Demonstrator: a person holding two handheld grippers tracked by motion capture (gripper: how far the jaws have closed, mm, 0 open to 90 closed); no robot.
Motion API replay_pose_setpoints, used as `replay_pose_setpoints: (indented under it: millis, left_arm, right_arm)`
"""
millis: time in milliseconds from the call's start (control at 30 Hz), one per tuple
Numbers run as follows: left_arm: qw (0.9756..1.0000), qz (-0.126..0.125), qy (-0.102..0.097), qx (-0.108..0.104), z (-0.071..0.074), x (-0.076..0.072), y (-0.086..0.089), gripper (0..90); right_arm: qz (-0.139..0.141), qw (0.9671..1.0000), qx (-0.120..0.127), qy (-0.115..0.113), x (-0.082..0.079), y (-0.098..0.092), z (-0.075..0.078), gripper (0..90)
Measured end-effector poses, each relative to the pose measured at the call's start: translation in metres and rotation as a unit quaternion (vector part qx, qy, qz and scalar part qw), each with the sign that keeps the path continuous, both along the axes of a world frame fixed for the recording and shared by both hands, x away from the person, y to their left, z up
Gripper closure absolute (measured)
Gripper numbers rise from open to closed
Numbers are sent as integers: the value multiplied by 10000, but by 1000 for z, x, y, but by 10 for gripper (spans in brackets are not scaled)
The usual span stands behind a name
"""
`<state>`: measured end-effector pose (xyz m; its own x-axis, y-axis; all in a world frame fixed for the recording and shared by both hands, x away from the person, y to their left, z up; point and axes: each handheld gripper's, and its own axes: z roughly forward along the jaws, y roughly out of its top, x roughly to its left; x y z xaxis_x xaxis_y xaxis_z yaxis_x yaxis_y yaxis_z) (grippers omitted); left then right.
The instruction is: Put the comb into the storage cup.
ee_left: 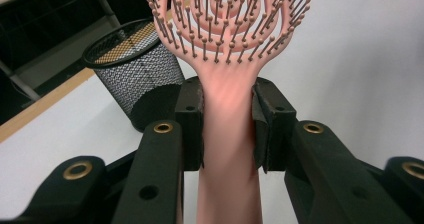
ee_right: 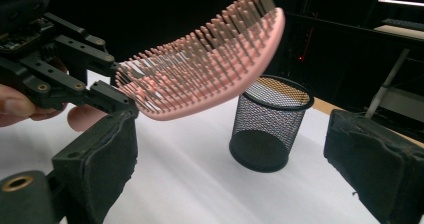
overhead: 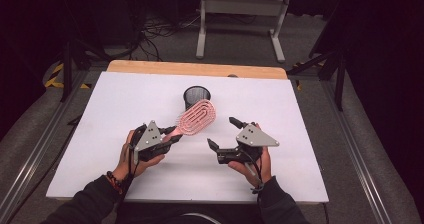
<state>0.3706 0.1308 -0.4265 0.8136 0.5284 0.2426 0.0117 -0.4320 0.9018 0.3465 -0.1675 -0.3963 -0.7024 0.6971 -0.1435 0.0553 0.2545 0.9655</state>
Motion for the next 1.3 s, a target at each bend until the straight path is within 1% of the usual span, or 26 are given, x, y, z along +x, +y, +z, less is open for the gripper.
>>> replay_pose_setpoints:
  millis: [133, 200, 233, 300, 367, 400, 433, 467, 500, 533, 567, 600, 633, 667, 700, 800, 833, 867, 933, 967, 1000, 1100, 1167, 1200, 1233, 1300]
  left_arm:
    - [9998, 21, -117, -127, 0, 1, -3, 696]
    - [9998, 5, -107, -190, 0, 1, -3, 696]
    - [9997, 22, -140, -181, -1, 1, -3, 696]
    - [9997, 53, -98, -217, -1, 2, -1, 696]
    - [9995, 126, -181, -218, 1, 2, 1, 696]
    - [9992, 130, -68, -383, 3, 4, 3, 696]
    - [9985, 123, 34, -535, 4, 4, 4, 696]
    - [9988, 193, -75, -449, 6, 0, 4, 696]
    - [9989, 223, -303, -274, 9, -4, 4, 696]
    - [9988, 188, -299, -349, 10, -3, 6, 696]
    - [9986, 246, -275, -386, 10, 0, 7, 696]
    - [9986, 246, -275, -386, 10, 0, 7, 696]
    - [9983, 268, -175, -483, 7, 6, 9, 696]
    - [9980, 299, -177, -530, 5, 7, 10, 696]
    - [9981, 324, -249, -468, 4, 7, 11, 696]
    - [9979, 339, -252, -495, 4, 6, 11, 696]
    - [9976, 379, -301, -490, 4, 5, 10, 696]
    - [9976, 359, -279, -515, 4, 5, 9, 696]
    - [9975, 372, -404, -454, 3, 5, 5, 696]
    - [9975, 372, -404, -454, 3, 5, 5, 696]
    - [9974, 365, -419, -462, 2, 5, 2, 696]
    - [9969, 361, -468, -514, 2, 4, -2, 696]
    - [9968, 358, -473, -540, 3, 5, -4, 696]
    - [9968, 325, -471, -550, 3, 5, -5, 696]
    - [9965, 366, -488, -564, 3, 5, -6, 696]
    - [9959, 375, -480, -661, 3, 7, -8, 696]
  right_arm:
    - [73, 10000, 30, -23, 1, 5, 3, 80]
    - [101, 9999, 63, -28, 2, 6, 5, 80]
    - [123, 9999, 82, -36, 2, 7, 6, 80]
    - [145, 9998, 103, -25, 4, 9, 8, 79]
    - [127, 9998, 97, -81, 2, 11, 10, 84]
    - [140, 9998, 62, -107, 2, 12, 12, 85]
    - [254, 9994, 219, 14, 3, 13, 14, 89]
    - [344, 9983, 432, 203, 5, 13, 15, 89]
    - [286, 9979, 470, 345, 6, 14, 19, 86]
    - [98, 9993, 307, 186, 5, 15, 26, 83]
    - [60, 9993, 370, 47, 5, 13, 29, 85]
    - [59, 9988, 483, 85, 7, 11, 30, 84]
    - [62, 9985, 510, 176, 9, 12, 30, 79]
    - [67, 9987, 480, 141, 10, 13, 30, 78]
    - [90, 9988, 468, 99, 9, 15, 30, 78]
    - [98, 9990, 429, 103, 10, 19, 31, 76]
    - [112, 9986, 499, 108, 10, 20, 31, 76]
    - [120, 9984, 538, 119, 11, 22, 32, 76]
    - [182, 9981, 582, 70, 14, 27, 35, 76]
    - [182, 9981, 582, 70, 14, 27, 35, 76]
    - [253, 9977, 625, 73, 14, 30, 37, 75]
    - [300, 9979, 571, 40, 13, 35, 38, 75]
    - [259, 9978, 607, 43, 14, 35, 39, 77]
    - [265, 9974, 665, 60, 15, 35, 40, 78]
    - [301, 9969, 725, 79, 17, 35, 40, 69]
    - [275, 9967, 768, 65, 18, 35, 41, 69]
